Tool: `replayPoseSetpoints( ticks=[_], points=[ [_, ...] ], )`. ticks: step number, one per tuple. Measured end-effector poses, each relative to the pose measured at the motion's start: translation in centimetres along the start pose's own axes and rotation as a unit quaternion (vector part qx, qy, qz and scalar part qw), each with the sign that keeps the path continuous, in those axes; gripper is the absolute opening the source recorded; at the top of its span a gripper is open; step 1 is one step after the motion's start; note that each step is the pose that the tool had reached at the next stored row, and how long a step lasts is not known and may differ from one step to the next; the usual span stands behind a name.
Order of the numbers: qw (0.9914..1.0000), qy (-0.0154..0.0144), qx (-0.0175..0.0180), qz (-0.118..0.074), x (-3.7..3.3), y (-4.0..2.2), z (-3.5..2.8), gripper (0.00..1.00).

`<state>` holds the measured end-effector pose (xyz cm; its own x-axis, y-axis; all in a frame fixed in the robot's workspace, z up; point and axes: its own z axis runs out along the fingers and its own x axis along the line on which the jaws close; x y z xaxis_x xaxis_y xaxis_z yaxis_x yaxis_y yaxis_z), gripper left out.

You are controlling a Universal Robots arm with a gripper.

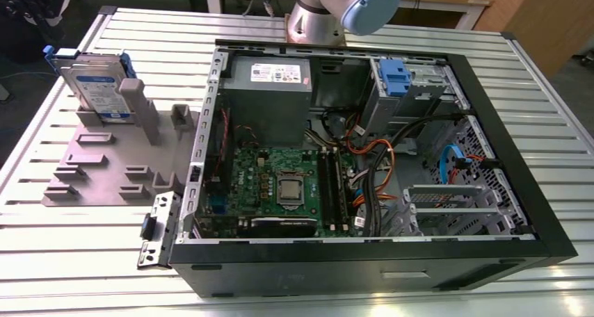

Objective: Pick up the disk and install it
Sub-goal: 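Pick up the disk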

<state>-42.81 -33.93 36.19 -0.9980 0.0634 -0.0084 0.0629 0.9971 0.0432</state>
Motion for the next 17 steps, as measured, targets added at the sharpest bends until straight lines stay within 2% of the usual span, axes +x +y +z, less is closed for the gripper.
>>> replayPoseSetpoints(
  ticks=[5, 7, 11, 17],
  points=[
    [0.99953, 0.0014, -0.0002, -0.031, 0.0, 0.0, 0.0, 0.11],
    [0.99891, 0.0021, -0.0004, -0.047, 0.0, 0.0, 0.0, 0.11],
    [0.99712, 0.0033, -0.0006, -0.076, 0.0, 0.0, 0.0, 0.11],
    [0.99696, 0.0034, -0.0006, -0.078, 0.0, 0.0, 0.0, 0.11]
  ],
)
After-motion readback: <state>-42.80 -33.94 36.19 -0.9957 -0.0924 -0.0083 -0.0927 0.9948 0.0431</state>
